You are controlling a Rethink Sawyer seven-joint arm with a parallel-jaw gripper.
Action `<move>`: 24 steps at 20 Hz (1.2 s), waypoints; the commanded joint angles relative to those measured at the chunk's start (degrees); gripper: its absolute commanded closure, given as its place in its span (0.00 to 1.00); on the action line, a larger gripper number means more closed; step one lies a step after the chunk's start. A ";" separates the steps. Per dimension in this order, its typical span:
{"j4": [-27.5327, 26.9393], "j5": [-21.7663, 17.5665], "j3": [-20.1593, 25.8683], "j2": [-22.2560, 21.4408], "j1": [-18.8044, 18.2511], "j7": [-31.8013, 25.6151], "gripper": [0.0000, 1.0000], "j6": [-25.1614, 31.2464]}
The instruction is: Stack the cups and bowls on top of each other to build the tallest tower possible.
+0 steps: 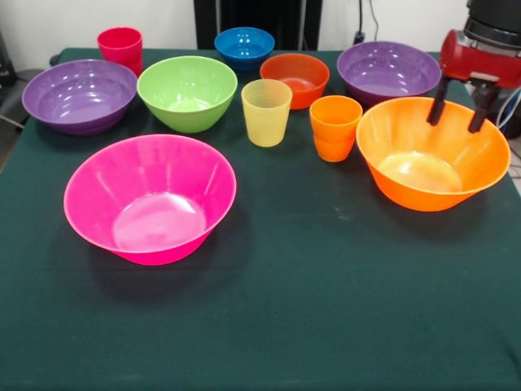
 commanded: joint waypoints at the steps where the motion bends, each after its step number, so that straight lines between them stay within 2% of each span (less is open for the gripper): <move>1: 2.85 3.51 9.30 2.09 0.00 11.86 0.00 1.02; 9: 1.46 4.42 8.83 3.00 1.26 13.29 0.00 0.87; 18: 1.30 5.65 10.81 2.47 0.67 13.22 0.00 1.23; 24: -0.05 7.09 9.75 3.90 2.53 15.12 0.00 0.57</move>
